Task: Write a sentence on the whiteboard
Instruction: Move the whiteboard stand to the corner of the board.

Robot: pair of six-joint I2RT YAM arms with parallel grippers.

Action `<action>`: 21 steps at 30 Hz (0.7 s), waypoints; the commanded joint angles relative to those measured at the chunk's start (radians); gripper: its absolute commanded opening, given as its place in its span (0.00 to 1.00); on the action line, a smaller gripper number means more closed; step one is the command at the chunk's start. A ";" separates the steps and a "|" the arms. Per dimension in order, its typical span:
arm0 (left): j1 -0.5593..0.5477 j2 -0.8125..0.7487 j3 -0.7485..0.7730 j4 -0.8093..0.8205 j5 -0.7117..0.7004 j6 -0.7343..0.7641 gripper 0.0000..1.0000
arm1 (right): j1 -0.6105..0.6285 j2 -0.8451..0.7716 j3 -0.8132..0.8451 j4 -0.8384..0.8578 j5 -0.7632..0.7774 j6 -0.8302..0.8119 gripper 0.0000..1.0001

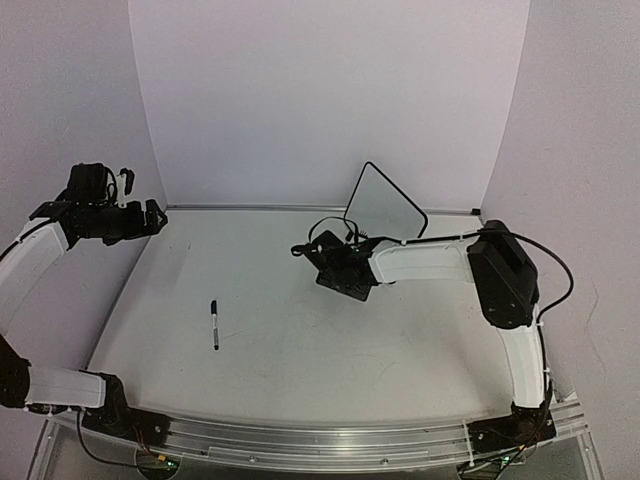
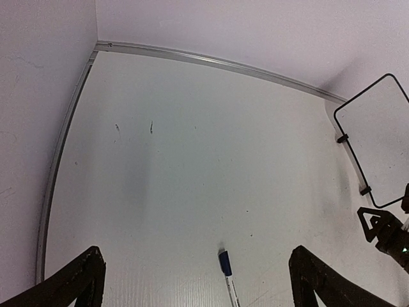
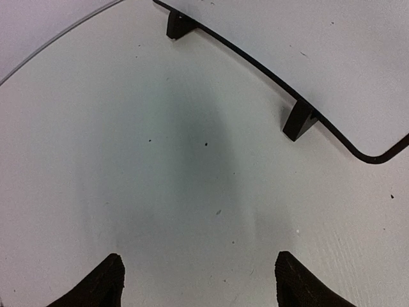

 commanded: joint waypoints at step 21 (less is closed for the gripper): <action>0.001 0.006 0.000 0.025 0.059 -0.021 0.99 | -0.175 0.155 0.128 -0.093 0.036 0.060 0.70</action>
